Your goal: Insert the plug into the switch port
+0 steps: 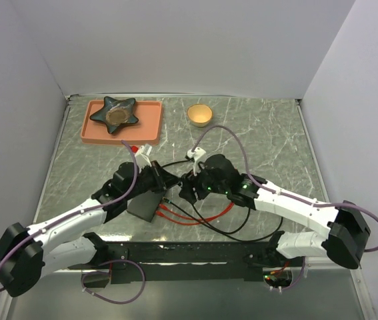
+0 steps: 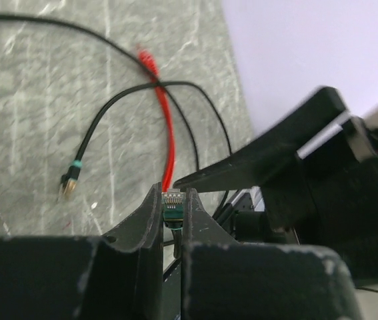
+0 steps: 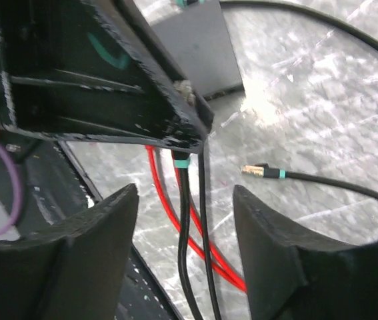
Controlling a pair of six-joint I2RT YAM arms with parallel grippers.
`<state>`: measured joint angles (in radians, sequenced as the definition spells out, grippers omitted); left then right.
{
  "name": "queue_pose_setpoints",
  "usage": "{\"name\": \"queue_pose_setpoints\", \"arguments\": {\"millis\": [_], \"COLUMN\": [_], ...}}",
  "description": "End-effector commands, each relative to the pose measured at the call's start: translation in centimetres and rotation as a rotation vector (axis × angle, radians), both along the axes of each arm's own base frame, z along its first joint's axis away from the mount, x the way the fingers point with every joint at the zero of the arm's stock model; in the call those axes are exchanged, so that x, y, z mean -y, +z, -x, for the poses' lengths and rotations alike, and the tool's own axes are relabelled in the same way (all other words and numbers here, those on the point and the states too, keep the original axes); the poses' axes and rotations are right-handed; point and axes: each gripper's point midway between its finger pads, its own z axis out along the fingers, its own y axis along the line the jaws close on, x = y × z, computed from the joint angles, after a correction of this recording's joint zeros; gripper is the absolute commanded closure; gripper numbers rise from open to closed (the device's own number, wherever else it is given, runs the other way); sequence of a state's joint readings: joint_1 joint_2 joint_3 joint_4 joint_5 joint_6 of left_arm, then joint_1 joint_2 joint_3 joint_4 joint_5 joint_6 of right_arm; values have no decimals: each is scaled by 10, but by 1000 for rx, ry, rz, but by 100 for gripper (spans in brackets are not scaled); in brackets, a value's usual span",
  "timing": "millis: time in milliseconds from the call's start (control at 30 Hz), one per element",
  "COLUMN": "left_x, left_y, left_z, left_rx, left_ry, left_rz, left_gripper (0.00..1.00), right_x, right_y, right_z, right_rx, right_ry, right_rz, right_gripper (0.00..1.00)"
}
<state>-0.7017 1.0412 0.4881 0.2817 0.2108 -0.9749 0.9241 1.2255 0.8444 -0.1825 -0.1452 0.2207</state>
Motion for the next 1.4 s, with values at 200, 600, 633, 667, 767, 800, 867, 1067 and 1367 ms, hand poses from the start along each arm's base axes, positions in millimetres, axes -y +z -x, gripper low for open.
{"name": "queue_pose_setpoints", "arguments": {"millis": [200, 600, 633, 667, 767, 800, 867, 1067, 1367], "left_x": [-4, -22, -22, -23, -24, -25, -29, -34, -29], "left_y": [58, 63, 64, 65, 70, 70, 70, 81, 106], "left_z": [14, 13, 14, 14, 15, 16, 14, 22, 48], "left_rx": [243, 278, 280, 283, 295, 300, 299, 353, 498], "left_ry": [-32, 49, 49, 49, 51, 53, 73, 66, -58], "left_rz": [143, 132, 136, 139, 144, 144, 141, 174, 271], "left_gripper": [99, 99, 99, 99, 99, 99, 99, 99, 99], "right_x": [-12, -9, -9, -9, -8, -8, -7, -10, -30], "right_y": [52, 62, 63, 62, 63, 64, 65, 69, 87], "right_z": [21, 26, 26, 27, 27, 28, 27, 33, 34], "right_rx": [-11, -29, -33, -38, -42, -46, -47, -90, -145], "right_ry": [208, 245, 247, 251, 255, 263, 265, 330, 415], "right_rz": [-330, -379, -385, -388, -395, -399, -405, -435, -540], "right_gripper": [26, 1, 1, 1, 1, 1, 1, 1, 3]}}
